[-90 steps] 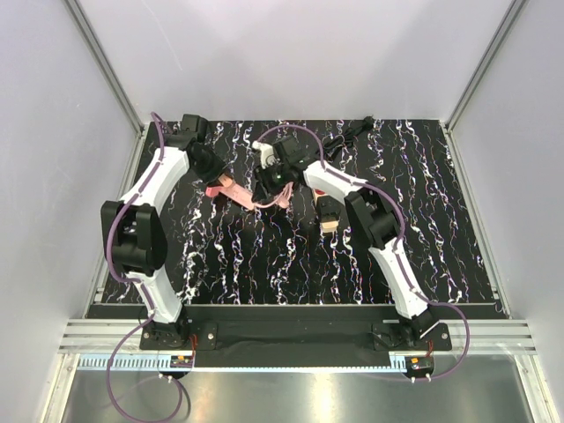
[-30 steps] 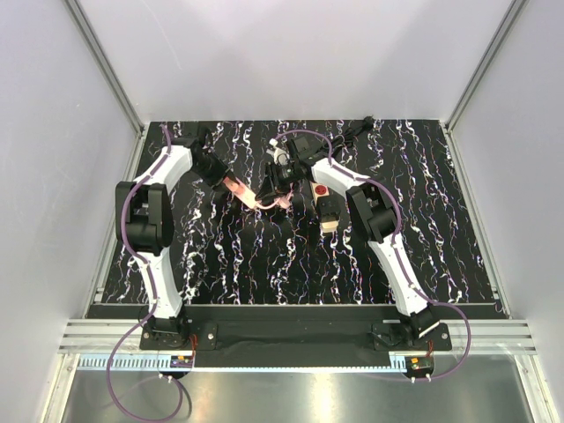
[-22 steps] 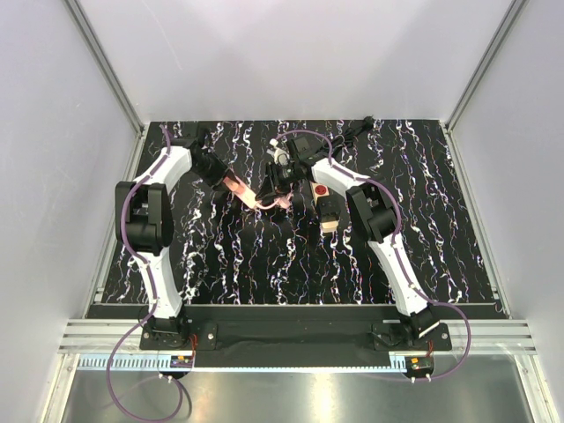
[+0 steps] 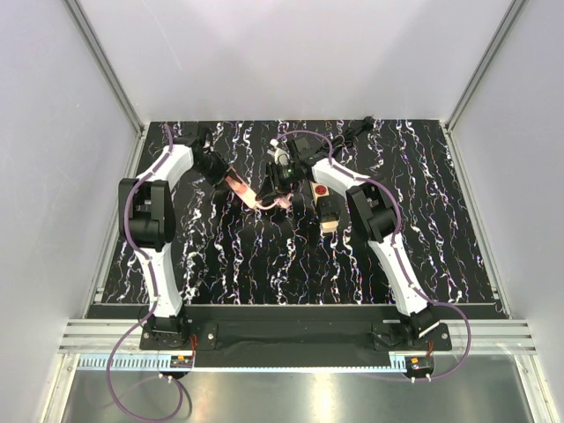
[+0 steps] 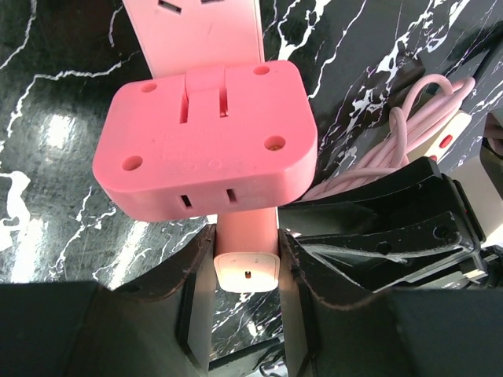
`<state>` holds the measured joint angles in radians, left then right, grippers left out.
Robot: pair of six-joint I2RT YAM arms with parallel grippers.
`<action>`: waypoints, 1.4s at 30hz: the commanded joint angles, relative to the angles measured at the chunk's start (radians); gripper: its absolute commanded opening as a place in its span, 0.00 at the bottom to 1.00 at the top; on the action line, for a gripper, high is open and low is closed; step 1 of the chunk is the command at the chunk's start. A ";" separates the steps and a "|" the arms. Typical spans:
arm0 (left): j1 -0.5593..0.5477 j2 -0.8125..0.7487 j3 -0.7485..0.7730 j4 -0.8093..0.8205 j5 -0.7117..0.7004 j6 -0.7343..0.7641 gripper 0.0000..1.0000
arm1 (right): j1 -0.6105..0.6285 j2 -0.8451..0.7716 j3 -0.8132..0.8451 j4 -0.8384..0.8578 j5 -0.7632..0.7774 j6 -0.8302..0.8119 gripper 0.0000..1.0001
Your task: Insert the plug
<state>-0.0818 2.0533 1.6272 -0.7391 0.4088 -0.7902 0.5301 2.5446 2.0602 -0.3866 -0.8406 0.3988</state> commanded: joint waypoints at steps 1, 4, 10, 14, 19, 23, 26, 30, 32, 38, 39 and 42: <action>-0.004 0.060 0.066 0.007 0.027 0.028 0.00 | -0.002 0.045 -0.023 -0.057 -0.011 -0.041 0.00; -0.012 0.085 0.083 0.001 0.032 0.029 0.00 | 0.001 0.045 -0.023 -0.057 -0.023 -0.048 0.00; -0.027 0.105 0.072 0.001 0.018 0.046 0.00 | 0.001 0.062 -0.014 -0.043 -0.055 -0.035 0.00; -0.029 0.119 0.079 0.003 0.004 0.060 0.00 | 0.002 0.063 -0.014 -0.043 -0.063 -0.040 0.00; -0.038 0.160 0.126 -0.011 0.002 0.081 0.00 | 0.008 0.056 -0.018 -0.043 -0.055 -0.061 0.00; -0.049 0.183 0.168 -0.055 -0.040 0.105 0.00 | 0.011 0.049 -0.025 -0.043 -0.037 -0.074 0.00; -0.052 0.188 0.174 -0.082 -0.068 0.120 0.00 | 0.014 0.039 -0.028 -0.043 -0.028 -0.081 0.00; -0.052 0.189 0.175 -0.092 -0.071 0.131 0.00 | 0.015 0.042 -0.021 -0.041 -0.032 -0.080 0.00; -0.053 0.189 0.180 -0.095 -0.064 0.135 0.14 | 0.014 0.046 -0.017 -0.040 -0.032 -0.072 0.00; -0.053 0.146 0.189 -0.100 -0.057 0.149 0.52 | 0.013 0.054 -0.011 -0.040 -0.034 -0.054 0.00; -0.053 0.140 0.189 -0.100 -0.053 0.151 0.54 | 0.011 0.055 -0.011 -0.041 -0.037 -0.051 0.00; -0.053 0.131 0.194 -0.105 -0.038 0.160 0.61 | 0.008 0.055 -0.011 -0.032 -0.049 -0.040 0.00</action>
<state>-0.1291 2.1960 1.8061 -0.8558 0.3786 -0.6575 0.5293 2.5519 2.0605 -0.3744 -0.8677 0.3782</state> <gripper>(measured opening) 0.582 0.338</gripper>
